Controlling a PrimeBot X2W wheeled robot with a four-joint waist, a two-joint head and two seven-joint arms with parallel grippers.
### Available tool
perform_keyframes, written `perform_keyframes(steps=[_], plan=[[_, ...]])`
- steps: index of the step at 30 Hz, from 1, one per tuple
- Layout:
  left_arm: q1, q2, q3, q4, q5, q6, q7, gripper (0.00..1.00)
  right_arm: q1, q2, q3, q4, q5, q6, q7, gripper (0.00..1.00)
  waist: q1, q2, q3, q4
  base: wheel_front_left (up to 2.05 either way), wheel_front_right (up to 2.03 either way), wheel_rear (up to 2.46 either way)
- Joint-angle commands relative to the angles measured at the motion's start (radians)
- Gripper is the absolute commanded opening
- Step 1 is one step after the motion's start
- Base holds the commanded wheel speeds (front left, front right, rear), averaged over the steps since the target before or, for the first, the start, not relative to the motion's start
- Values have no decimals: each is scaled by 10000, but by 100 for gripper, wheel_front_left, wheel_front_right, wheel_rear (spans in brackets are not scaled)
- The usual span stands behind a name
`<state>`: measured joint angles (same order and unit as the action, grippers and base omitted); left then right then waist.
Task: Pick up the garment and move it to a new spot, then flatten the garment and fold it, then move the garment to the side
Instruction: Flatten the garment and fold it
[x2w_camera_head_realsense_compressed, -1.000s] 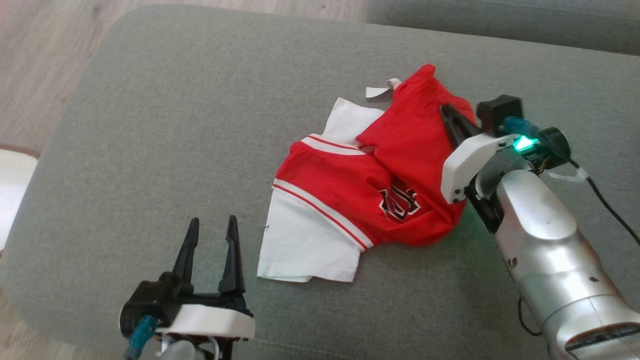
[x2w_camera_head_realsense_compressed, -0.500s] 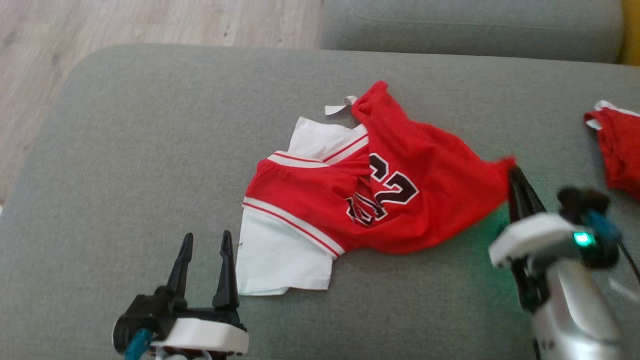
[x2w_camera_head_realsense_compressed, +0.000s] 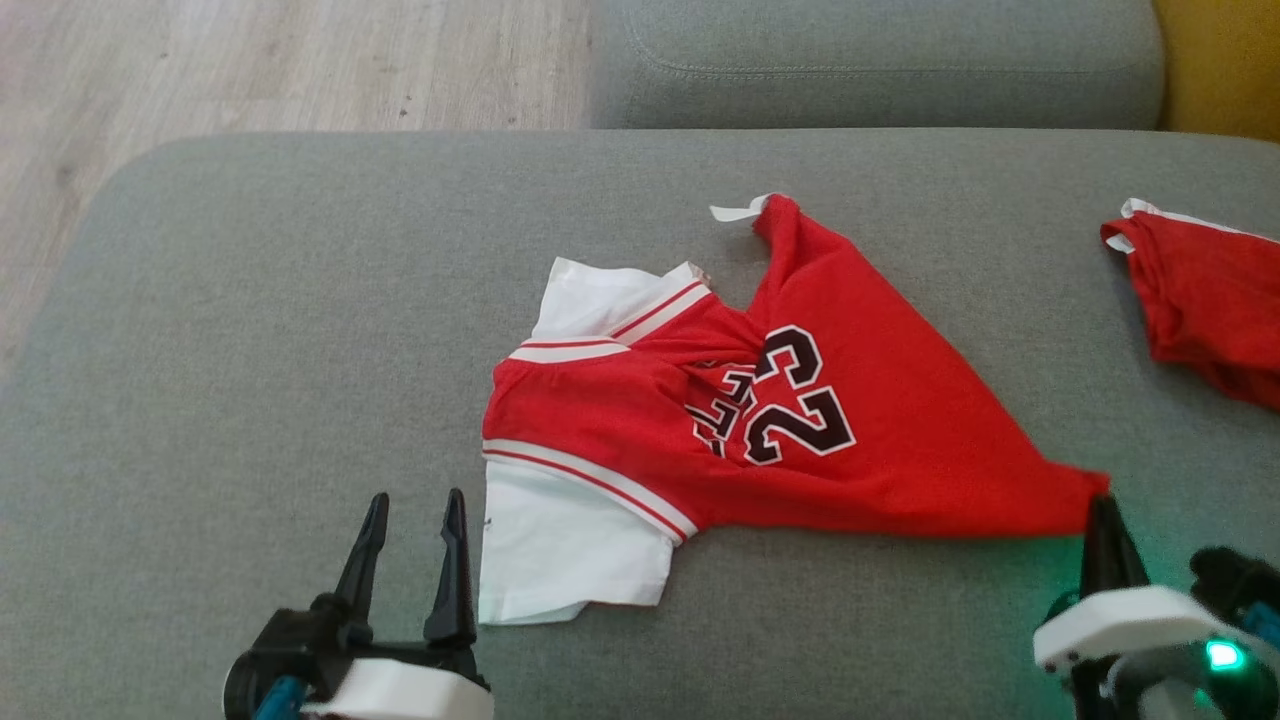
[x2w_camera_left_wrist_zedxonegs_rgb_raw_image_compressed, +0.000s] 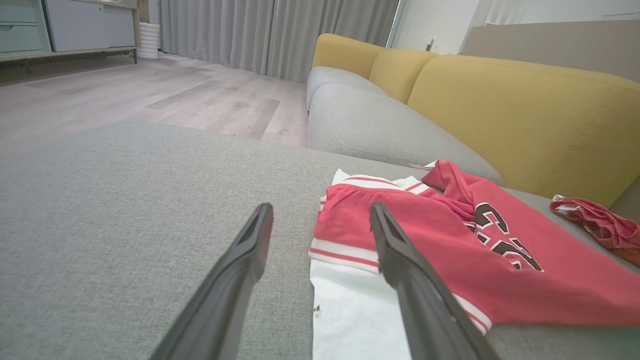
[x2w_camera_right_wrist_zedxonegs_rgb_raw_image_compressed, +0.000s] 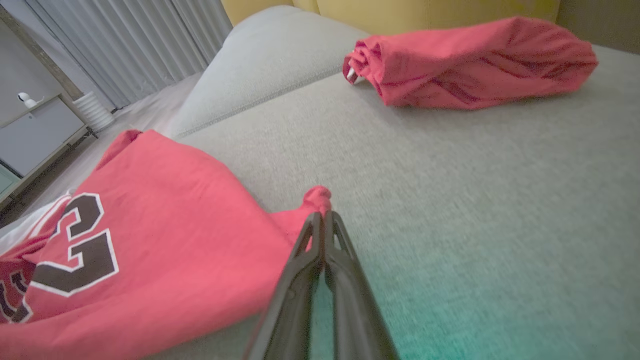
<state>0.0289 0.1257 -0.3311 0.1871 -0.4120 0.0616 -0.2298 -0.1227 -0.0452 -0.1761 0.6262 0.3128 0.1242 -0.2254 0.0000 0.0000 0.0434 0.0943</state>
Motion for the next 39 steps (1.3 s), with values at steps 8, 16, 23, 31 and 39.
perform_keyframes(steps=[8, 16, 23, 31, 39], plan=[[-227, 166, 178, -258, -37, 54, 24, 100, 123, -51, 113, 530, -233, 65, -328, 100, 0, 0, -167, -105, 0, 0, 0], [-244, 191, 87, -189, -70, 36, 35, 100, 37, -51, 213, -503, -945, 65, -358, 100, 0, 0, -551, -186, 0, 0, 0], [-209, 147, -40, 2, -190, -40, 91, 100, 190, -51, 850, -1786, -1081, 65, -189, 100, 0, 0, -791, -155, 0, 0, 0], [-47, 125, -44, 466, -368, -113, -4, 100, 740, -51, 1647, -2795, -994, 65, 213, 100, 0, 0, -939, -84, 0, 0, 0], [-131, 110, -53, 646, -415, -116, -68, 100, 962, -51, 1910, -3183, -1133, 65, 484, 100, 0, 0, -921, -73, 0, 0, 0]])
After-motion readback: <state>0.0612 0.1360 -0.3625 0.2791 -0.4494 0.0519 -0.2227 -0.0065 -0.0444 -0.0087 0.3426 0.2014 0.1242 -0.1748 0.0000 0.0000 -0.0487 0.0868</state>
